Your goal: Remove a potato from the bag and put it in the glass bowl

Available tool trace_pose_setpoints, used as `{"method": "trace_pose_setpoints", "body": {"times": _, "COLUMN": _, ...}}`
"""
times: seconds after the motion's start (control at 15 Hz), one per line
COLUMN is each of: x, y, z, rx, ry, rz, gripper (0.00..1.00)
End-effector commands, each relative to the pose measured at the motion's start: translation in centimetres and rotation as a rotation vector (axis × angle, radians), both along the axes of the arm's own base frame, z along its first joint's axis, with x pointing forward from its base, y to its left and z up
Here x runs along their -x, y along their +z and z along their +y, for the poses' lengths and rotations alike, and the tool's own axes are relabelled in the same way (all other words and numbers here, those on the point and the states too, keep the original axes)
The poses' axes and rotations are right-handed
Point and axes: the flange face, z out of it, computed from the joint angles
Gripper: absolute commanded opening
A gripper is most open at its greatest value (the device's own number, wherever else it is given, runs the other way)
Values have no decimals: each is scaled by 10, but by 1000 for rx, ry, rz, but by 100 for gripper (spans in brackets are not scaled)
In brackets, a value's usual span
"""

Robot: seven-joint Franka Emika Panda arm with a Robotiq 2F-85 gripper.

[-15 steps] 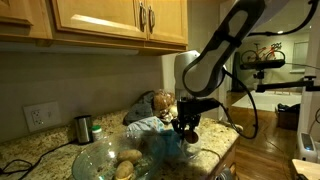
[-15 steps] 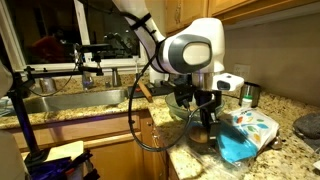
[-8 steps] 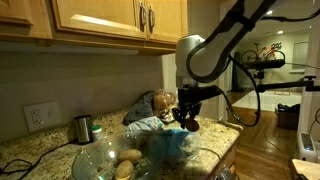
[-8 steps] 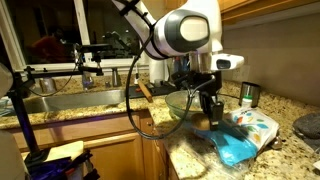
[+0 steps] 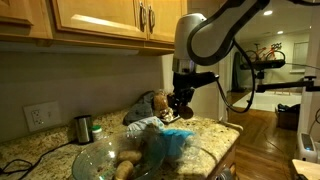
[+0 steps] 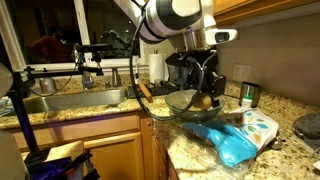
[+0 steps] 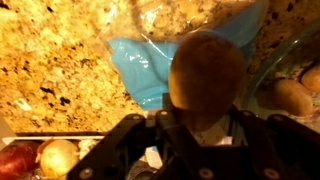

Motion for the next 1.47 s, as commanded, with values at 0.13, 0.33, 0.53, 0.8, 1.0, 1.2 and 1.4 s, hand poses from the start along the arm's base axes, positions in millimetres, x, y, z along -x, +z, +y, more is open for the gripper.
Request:
{"method": "trace_pose_setpoints", "body": {"times": 0.13, "x": -4, "y": 33, "z": 25, "rx": -10, "ry": 261, "rz": -20, "gripper": 20}}
{"method": "trace_pose_setpoints", "body": {"times": 0.33, "x": -14, "y": 44, "z": 38, "rx": -15, "ry": 367, "rz": -27, "gripper": 20}}
{"method": "trace_pose_setpoints", "body": {"times": 0.53, "x": -23, "y": 49, "z": 50, "rx": -38, "ry": 466, "rz": -19, "gripper": 20}}
{"method": "trace_pose_setpoints", "body": {"times": 0.8, "x": -34, "y": 51, "z": 62, "rx": -82, "ry": 590, "rz": 7, "gripper": 20}}
{"method": "trace_pose_setpoints", "body": {"times": 1.0, "x": -46, "y": 48, "z": 67, "rx": -93, "ry": 661, "rz": 33, "gripper": 20}}
{"method": "trace_pose_setpoints", "body": {"times": 1.2, "x": -61, "y": 43, "z": 71, "rx": -64, "ry": 704, "rz": 43, "gripper": 20}}
{"method": "trace_pose_setpoints", "body": {"times": 1.4, "x": -78, "y": 35, "z": 77, "rx": -55, "ry": 747, "rz": 48, "gripper": 20}}
